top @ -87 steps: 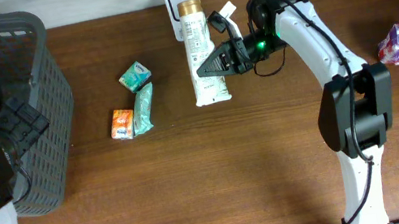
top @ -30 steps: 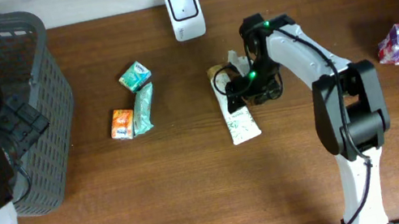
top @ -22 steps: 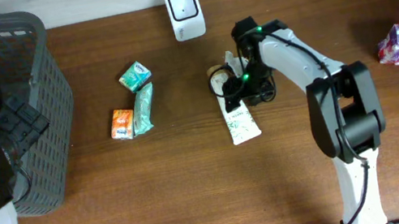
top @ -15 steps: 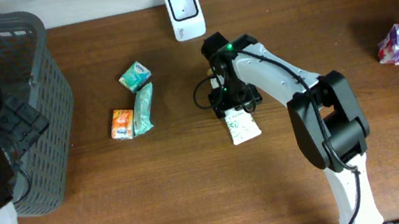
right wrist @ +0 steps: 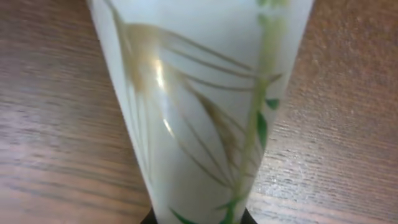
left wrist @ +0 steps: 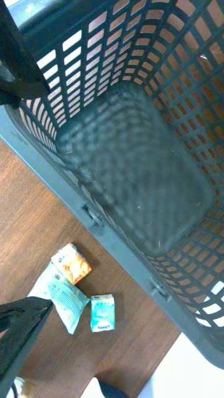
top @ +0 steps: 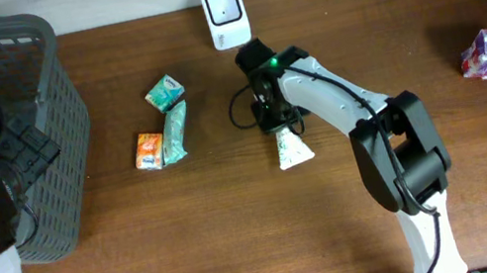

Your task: Scan the item barcode

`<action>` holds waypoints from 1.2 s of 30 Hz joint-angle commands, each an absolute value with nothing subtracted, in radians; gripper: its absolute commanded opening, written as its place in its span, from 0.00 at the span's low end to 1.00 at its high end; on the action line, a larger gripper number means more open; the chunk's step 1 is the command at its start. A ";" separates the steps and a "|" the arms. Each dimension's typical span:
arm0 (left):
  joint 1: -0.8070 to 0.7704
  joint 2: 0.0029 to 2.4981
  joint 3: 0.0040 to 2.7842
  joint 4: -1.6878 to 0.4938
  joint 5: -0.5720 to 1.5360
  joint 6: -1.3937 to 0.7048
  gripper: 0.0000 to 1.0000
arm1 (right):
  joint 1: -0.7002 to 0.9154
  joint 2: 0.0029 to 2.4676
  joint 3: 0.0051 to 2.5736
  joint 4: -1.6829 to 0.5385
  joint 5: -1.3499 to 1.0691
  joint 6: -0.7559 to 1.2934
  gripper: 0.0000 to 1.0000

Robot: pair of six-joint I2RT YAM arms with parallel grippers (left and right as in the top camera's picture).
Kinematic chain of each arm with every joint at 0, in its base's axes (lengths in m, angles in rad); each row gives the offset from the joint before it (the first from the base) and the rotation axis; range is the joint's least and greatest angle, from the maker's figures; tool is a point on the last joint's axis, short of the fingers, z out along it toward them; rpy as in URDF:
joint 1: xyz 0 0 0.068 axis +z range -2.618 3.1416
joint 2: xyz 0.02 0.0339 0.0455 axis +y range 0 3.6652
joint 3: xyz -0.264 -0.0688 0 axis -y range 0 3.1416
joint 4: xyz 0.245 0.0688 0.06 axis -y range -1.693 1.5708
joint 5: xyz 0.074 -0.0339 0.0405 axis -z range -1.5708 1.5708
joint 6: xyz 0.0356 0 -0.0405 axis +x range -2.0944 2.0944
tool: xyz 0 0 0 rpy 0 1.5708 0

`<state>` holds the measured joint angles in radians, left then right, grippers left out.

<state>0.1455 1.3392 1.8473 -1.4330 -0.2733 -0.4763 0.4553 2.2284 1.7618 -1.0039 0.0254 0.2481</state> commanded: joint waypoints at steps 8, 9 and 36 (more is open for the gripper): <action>0.152 1.332 1.850 -1.433 -0.273 -0.485 0.99 | 0.448 2.254 2.057 -0.559 0.043 0.241 0.04; 0.152 1.332 1.850 -1.433 -0.273 -0.485 0.99 | 0.442 2.265 2.057 -0.511 0.073 0.241 0.04; 0.152 1.332 1.850 -1.433 -0.273 -0.485 0.99 | 0.328 2.358 2.116 -0.538 -0.150 0.410 0.04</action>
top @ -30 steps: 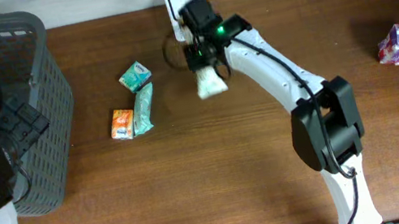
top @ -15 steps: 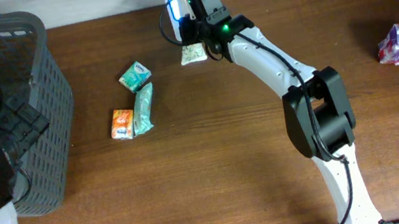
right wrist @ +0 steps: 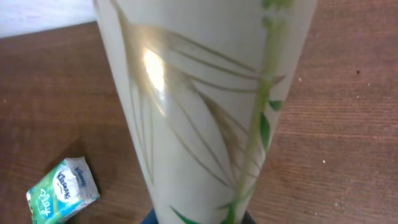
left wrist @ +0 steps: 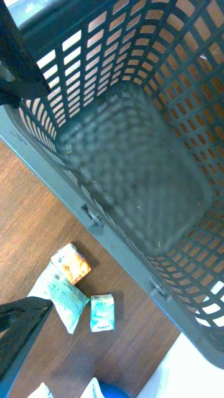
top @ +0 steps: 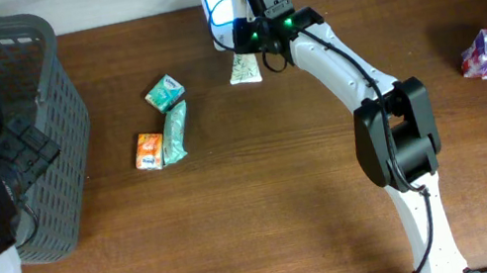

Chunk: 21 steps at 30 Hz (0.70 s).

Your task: Scan the item barcode

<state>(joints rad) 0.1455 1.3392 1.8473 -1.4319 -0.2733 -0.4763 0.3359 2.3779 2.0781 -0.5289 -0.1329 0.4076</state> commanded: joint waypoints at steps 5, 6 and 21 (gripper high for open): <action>0.152 1.332 1.850 -1.433 -0.273 -0.485 0.99 | 0.241 2.199 2.122 -0.704 -0.146 0.409 0.04; 0.152 1.332 1.850 -1.433 -0.273 -0.485 0.99 | 0.217 2.162 2.122 -0.751 -0.147 0.409 0.04; 0.152 1.332 1.850 -1.433 -0.273 -0.485 0.99 | -0.579 1.850 1.946 -1.441 0.083 0.754 0.04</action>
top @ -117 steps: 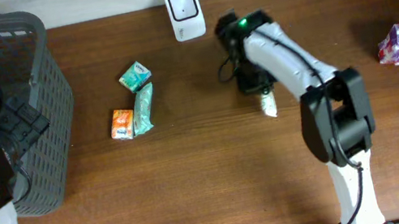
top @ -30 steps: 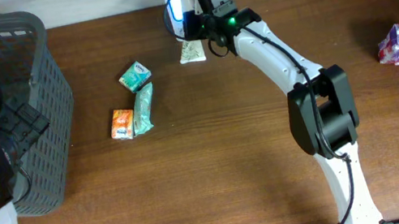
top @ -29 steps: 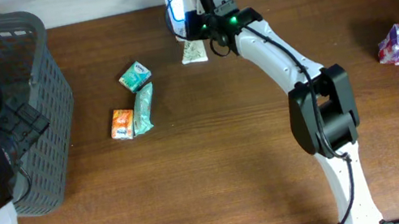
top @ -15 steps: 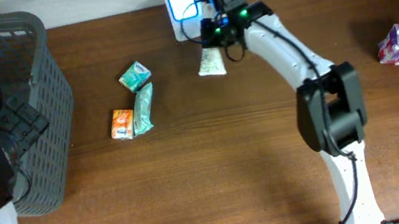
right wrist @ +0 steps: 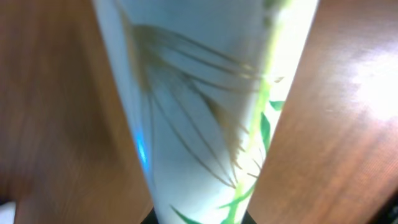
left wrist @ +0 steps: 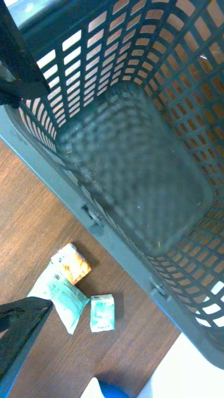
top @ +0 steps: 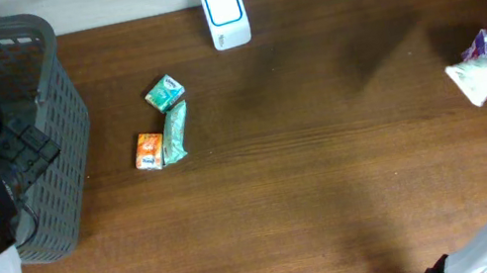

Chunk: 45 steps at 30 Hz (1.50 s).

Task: Scan the item barcode
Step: 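Carry the white tube to the far right and set it down, then move the right gripper to the mint-green pack and grasp it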

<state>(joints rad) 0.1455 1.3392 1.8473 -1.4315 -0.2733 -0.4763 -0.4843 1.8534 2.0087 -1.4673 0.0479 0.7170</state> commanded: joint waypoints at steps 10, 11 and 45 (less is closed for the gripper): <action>0.152 1.332 1.850 -1.433 -0.273 -0.485 0.99 | -0.700 1.856 1.494 -0.905 0.084 0.768 0.04; 0.152 1.332 1.850 -1.433 -0.273 -0.485 0.99 | -0.701 1.856 1.471 -0.875 0.083 0.769 0.04; 0.152 1.332 1.850 -1.433 -0.273 -0.485 0.99 | -0.421 1.641 1.556 -0.886 -0.617 0.455 0.63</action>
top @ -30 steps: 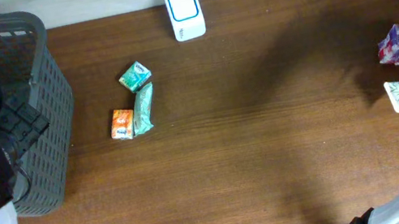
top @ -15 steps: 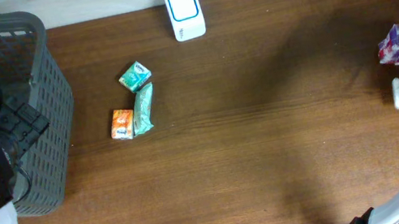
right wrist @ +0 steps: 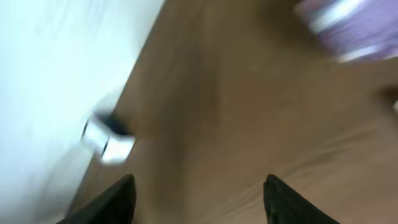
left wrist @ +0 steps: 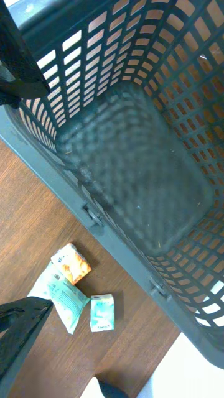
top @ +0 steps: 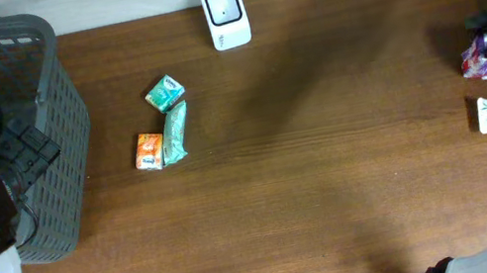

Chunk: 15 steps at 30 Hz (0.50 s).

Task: Scan the item barcode
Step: 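Move the right gripper to the mint-green pack and grasp it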

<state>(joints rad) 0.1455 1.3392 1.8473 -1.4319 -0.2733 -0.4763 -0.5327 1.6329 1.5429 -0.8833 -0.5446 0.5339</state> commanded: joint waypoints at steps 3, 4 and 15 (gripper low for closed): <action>0.152 1.332 1.850 -1.433 -0.273 -0.485 0.99 | -0.180 1.680 1.556 -0.857 -0.516 0.445 0.69; 0.152 1.332 1.850 -1.433 -0.273 -0.485 0.99 | -0.086 1.711 1.556 -0.825 -0.459 0.445 0.81; 0.152 1.332 1.850 -1.433 -0.273 -0.485 0.99 | 0.452 2.128 1.556 -0.287 -0.573 0.585 0.99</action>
<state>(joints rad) 0.1455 1.3388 1.8473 -1.4322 -0.2733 -0.4763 0.4065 2.0789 1.5467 -0.3401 -0.5388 0.5190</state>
